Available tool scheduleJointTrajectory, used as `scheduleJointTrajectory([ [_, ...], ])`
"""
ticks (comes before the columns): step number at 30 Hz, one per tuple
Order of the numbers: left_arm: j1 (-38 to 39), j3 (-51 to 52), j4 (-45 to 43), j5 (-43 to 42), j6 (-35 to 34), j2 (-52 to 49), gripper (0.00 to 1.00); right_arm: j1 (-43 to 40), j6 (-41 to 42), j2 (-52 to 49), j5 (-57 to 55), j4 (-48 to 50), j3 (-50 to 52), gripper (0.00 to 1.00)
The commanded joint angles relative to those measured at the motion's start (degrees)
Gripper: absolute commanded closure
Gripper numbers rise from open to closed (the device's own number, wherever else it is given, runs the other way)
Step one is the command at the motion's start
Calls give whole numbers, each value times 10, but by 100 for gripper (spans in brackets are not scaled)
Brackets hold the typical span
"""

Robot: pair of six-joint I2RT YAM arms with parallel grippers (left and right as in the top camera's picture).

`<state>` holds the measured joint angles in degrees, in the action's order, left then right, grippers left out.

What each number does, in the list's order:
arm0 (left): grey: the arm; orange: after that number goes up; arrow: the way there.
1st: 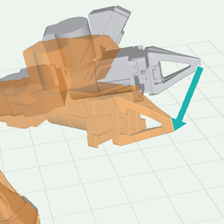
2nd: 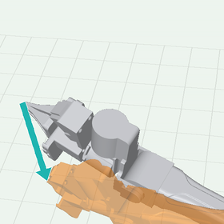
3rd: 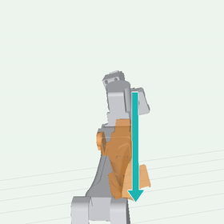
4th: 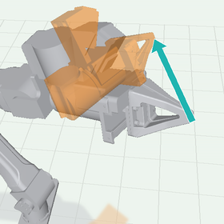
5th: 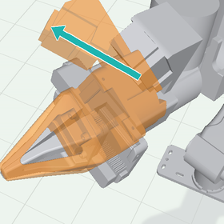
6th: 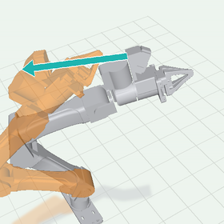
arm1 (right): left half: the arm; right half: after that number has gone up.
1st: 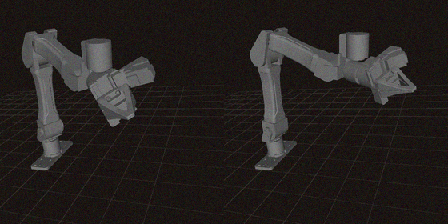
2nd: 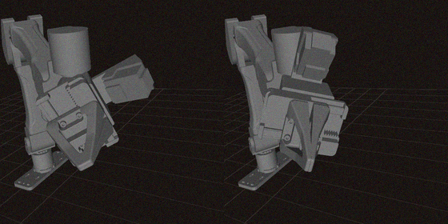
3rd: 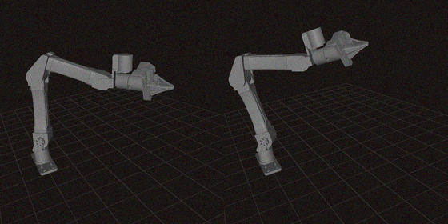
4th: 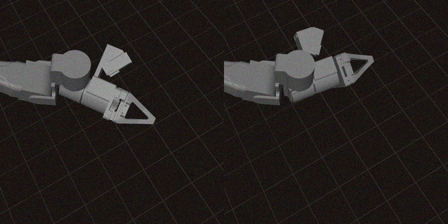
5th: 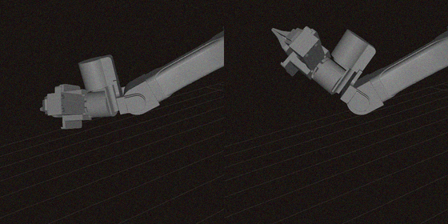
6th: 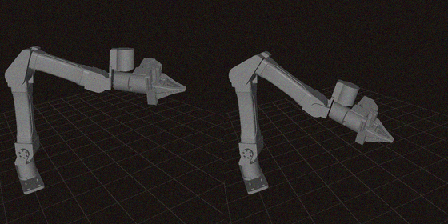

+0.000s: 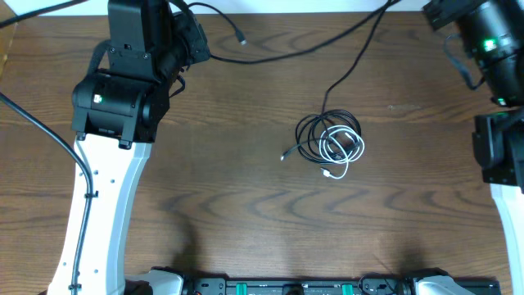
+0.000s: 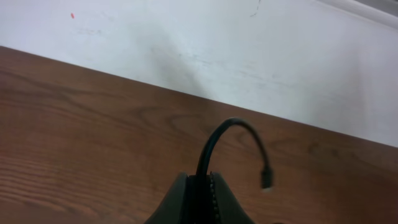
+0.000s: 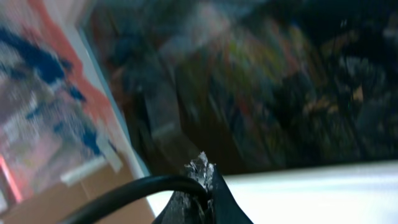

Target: Untangle cables

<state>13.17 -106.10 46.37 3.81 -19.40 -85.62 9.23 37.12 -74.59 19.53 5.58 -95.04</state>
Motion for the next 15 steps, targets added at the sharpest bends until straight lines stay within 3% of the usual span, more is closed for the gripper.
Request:
scheduleJointTrajectory([
  [1, -3, -2, 3, 12, 18, -3, 92, -2, 31, 2, -68, 9, -43, 99],
  [15, -3, -2, 10, 14, 18, -4, 88, -12, 1, -53, -106, 11, -226, 99],
])
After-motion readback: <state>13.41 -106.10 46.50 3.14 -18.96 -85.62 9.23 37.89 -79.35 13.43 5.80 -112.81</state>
